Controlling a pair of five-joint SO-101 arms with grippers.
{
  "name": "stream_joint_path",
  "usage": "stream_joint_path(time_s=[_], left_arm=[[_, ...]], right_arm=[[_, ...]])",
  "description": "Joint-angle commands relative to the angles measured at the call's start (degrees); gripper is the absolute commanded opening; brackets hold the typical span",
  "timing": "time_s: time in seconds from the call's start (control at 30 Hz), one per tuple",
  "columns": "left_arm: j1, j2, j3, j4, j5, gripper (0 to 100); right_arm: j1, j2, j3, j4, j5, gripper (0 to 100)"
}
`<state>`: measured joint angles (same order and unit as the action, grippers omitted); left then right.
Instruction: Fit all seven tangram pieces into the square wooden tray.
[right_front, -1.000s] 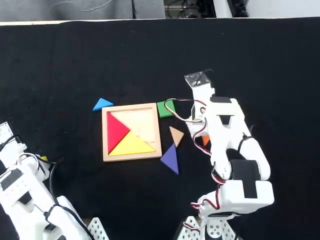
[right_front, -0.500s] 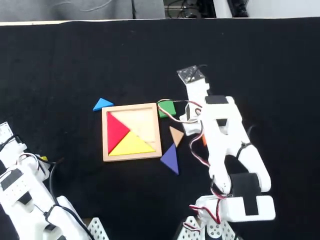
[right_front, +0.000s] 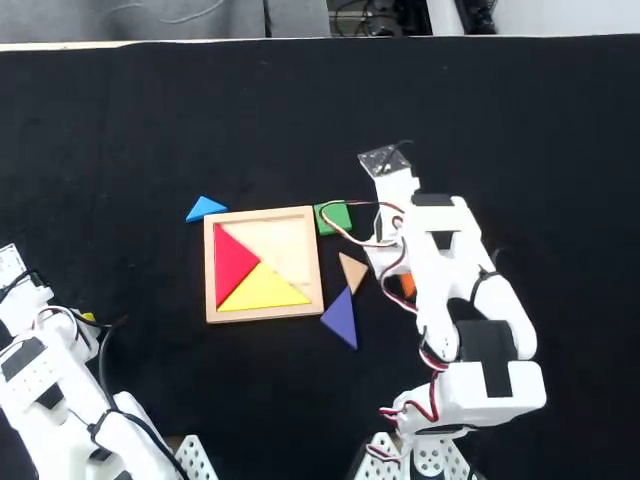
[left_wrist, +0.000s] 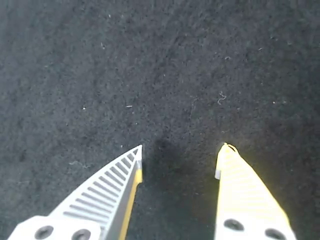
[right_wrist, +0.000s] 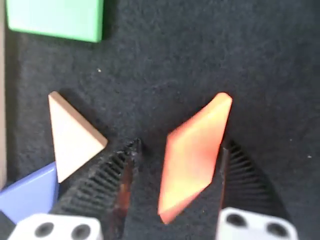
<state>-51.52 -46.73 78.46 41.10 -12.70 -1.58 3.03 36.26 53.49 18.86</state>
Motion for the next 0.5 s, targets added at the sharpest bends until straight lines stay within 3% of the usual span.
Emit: stream_joint_path(time_s=[0.0,0.33,0.47], left_arm=[[0.4,-1.0,-1.5,-0.6,-0.4,24],[0.4,-1.0,-1.5,-0.6,-0.4,24],[0.4,-1.0,-1.5,-0.6,-0.4,24]], right_arm=[[0.5,-0.4,-1.0,-1.0,0.4,23.7],[0.6,-0.8,-1.1,-1.1,0.2,20.9],[0.4,-6.3,-0.9,2.5,-0.1,24.1]])
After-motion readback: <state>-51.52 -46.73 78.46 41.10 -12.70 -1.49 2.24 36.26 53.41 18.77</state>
